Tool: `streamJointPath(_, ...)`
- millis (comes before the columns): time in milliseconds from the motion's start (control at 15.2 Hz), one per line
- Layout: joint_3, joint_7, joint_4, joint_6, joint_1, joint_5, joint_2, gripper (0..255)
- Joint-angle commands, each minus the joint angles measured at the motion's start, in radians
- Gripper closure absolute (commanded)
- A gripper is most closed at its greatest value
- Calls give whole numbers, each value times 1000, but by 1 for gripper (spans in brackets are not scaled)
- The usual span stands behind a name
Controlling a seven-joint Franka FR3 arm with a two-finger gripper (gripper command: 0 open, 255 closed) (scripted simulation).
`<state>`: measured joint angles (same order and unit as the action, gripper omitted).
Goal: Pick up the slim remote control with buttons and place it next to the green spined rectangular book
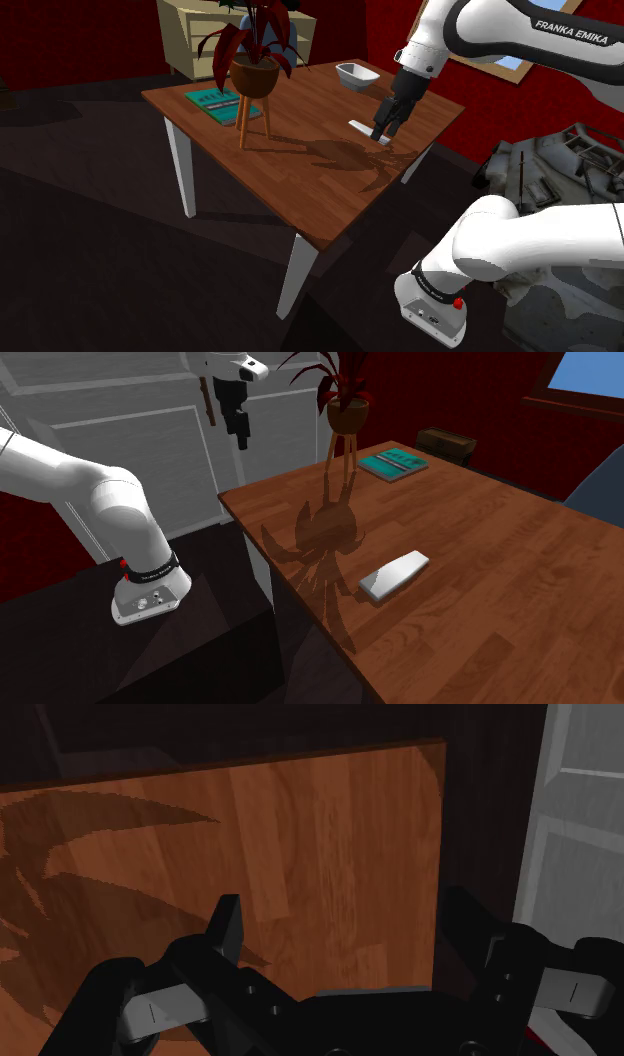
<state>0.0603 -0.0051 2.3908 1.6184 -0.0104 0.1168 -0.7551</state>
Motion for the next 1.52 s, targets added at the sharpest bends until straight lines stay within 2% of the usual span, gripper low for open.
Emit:
streamJointPath(0, 0, 0, 0, 0, 0, 0, 0, 0)
streamJointPath(792, 192, -254, -31, 214, -66, -135, 256, 0)
streamJointPath(1122, 268, -359, -95, 298, -82, -152, 402, 0)
streamJointPath(1452, 339, -470, -188, 368, -95, -135, 566, 0)
